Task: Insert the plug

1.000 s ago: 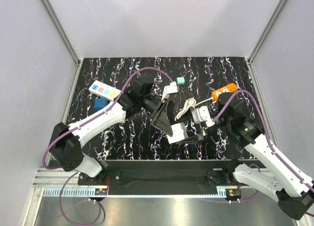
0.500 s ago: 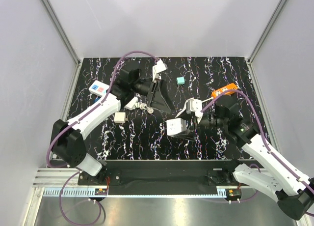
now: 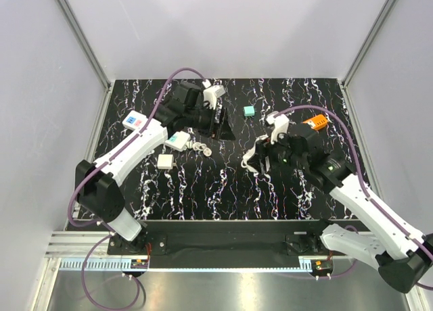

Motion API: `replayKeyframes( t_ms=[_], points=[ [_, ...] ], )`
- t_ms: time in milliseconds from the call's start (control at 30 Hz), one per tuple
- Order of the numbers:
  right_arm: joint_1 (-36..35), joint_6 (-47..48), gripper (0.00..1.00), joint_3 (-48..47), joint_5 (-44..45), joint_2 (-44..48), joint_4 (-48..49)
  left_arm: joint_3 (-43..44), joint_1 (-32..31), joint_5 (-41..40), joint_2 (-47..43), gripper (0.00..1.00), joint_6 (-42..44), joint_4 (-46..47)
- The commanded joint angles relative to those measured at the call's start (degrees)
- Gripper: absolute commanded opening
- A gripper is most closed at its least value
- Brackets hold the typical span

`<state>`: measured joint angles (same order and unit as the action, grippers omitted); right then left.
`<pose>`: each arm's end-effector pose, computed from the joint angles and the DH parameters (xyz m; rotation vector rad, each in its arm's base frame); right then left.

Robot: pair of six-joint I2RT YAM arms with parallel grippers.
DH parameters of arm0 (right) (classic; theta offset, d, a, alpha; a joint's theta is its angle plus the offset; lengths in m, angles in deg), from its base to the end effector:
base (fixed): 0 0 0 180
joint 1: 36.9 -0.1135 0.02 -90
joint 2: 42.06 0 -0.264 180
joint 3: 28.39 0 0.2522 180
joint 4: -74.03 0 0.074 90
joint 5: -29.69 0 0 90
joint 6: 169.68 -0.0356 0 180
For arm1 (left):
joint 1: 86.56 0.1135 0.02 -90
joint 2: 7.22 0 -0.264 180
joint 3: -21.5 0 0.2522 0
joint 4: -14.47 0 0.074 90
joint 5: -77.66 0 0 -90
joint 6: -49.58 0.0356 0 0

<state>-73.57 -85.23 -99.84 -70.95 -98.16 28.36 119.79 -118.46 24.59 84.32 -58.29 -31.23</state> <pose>0.1645 0.1307 0.3444 -0.6879 2.0421 0.6315 0.2920 -0.2069 0.3426 0.6533 2.2670 -1.1739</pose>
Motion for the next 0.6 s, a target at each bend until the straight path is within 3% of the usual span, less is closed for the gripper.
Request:
replayKeyframes(
  t_ms=[0, 167, 333, 400, 567],
  points=[
    [0.10, -9.30, 0.00, -3.12, 8.70, 4.50, -1.41, -1.47, 0.70, -17.66, -1.28, 0.74, 1.18, -4.27],
    [0.19, -15.02, 0.00, -7.78, 14.37, 2.31, -7.46, -3.05, 3.25, -22.24, -0.85, 0.63, -2.78, -2.61],
    [0.98, -25.11, 0.00, -11.38, 24.40, -0.59, -12.03, -4.46, 3.16, -20.59, 2.49, 0.62, -3.14, 0.65],
    [2.73, -29.42, 0.00, -13.23, 29.60, -2.25, -16.07, -5.08, 2.64, -17.08, 4.86, 0.60, -3.84, 4.07],
    [12.30, -39.88, 0.00, -15.68, 30.67, -7.27, -21.78, -3.06, -0.52, -14.07, 11.45, 0.59, -4.72, 11.46]
  ],
)
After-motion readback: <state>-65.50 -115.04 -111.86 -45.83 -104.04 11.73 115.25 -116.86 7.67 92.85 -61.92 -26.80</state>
